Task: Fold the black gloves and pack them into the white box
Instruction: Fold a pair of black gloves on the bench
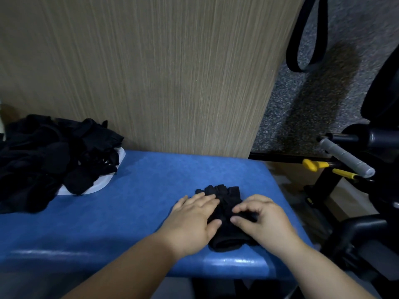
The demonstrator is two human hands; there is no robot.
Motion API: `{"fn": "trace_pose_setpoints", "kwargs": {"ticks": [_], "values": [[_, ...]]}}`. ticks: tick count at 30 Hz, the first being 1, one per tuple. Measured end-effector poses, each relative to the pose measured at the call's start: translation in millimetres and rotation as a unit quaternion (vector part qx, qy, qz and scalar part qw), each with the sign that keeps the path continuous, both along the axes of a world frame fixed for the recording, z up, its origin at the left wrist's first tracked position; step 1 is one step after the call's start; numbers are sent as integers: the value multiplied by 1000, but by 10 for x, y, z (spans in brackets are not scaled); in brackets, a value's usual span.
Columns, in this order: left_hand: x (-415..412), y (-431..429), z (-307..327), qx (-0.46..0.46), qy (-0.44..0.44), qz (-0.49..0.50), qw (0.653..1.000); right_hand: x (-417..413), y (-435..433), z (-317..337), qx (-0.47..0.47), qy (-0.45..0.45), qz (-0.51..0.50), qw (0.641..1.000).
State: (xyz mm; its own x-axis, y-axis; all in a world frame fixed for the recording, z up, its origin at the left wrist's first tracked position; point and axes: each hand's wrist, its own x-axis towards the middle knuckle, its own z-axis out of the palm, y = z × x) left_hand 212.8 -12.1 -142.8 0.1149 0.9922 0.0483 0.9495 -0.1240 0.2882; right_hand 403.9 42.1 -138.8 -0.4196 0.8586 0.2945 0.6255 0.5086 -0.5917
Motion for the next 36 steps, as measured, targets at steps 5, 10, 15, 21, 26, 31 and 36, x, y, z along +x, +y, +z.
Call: {"fn": "trace_pose_setpoints", "kwargs": {"ticks": [5,10,15,21,26,31,36], "values": [[-39,18,-8,-40,9,-14,999,52,27,-12,10,-36,48,998],[2,-17,14,-30,-10,-30,999,5,16,49,-35,1,-35,999],[38,-64,31,-3,-26,-43,999,-4,83,47,-64,-62,-134,987],[59,-70,4,14,-42,-42,998,-44,93,133,-100,-134,-138,976],[53,-69,10,3,-45,-41,998,-42,211,137,-166,-36,-146,975],[60,-63,22,-5,-42,-49,998,-156,200,57,-94,-57,-160,981],[147,-29,40,-3,-39,-64,997,-133,164,91,-37,-21,-159,986]]}}
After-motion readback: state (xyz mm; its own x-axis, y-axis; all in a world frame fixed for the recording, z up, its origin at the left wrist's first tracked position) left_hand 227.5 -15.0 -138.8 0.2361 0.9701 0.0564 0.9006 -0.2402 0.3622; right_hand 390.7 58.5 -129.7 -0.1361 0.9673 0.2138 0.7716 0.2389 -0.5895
